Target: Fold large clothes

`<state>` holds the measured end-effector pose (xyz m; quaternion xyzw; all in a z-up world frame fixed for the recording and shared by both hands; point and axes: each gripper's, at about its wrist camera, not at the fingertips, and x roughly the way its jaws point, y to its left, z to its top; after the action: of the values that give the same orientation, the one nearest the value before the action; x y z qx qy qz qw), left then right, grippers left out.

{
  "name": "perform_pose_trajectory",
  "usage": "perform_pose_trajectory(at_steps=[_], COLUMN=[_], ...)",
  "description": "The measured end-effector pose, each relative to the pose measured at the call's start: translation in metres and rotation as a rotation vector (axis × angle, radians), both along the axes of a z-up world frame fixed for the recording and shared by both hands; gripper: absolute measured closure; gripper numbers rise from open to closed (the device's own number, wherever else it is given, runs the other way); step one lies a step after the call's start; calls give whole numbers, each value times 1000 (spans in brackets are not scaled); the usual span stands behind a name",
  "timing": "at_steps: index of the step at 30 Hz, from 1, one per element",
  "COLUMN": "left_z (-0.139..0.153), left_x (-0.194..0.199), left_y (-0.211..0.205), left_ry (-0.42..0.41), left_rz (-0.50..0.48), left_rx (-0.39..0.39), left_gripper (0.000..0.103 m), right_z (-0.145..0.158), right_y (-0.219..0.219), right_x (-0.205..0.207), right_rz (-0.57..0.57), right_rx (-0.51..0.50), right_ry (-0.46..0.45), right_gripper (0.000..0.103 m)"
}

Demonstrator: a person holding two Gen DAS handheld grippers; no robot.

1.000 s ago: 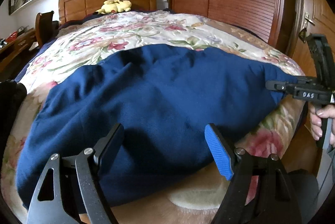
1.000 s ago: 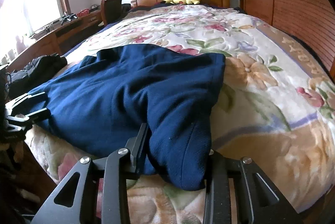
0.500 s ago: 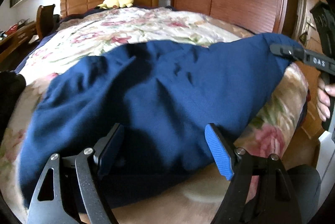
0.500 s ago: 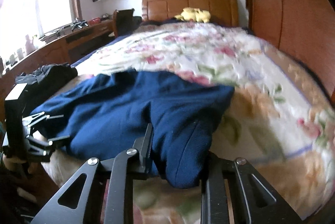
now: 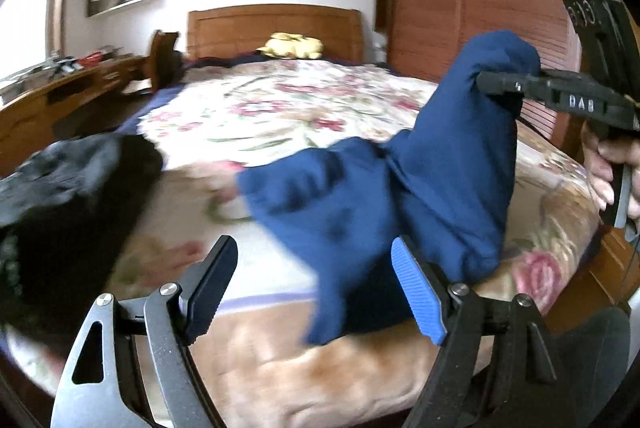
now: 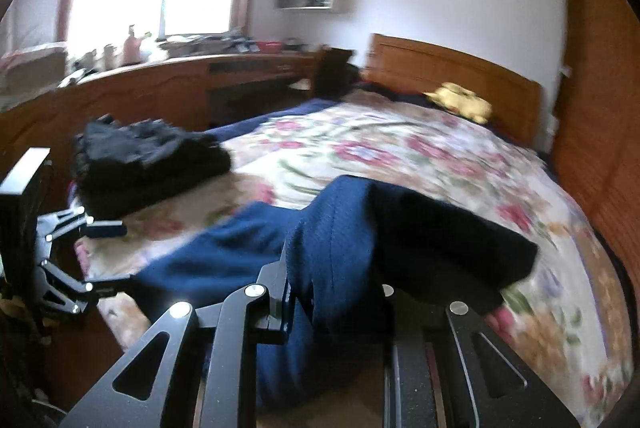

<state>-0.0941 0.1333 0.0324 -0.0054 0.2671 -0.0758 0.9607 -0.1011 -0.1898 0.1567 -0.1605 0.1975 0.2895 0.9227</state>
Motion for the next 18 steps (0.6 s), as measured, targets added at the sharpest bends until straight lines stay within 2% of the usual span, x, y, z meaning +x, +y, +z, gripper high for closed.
perform_pose_trajectory(at_steps=[6,10,13,15,18], left_z=[-8,-20,-27,-28,-24], left_x=[-9,-6,-1,0,1], left_y=[42,59,63,60,53], left_ry=[6,26,38,36,19], left_rz=[85,105,100,89,65], left_rx=[24,14,-6,-11,-21], left_gripper=[23,23,23,23,23], right_z=[-29,-58,-60,-51,-26], right_y=[83,110,113,105,78], right_x=[-6,-4,-1,15,20], right_rz=[160,198,222,231,219], right_rx=[-69,-111,-87,-50,26], right_ry=[75,153,197,208,182], right_gripper=[83,78,66,51,36])
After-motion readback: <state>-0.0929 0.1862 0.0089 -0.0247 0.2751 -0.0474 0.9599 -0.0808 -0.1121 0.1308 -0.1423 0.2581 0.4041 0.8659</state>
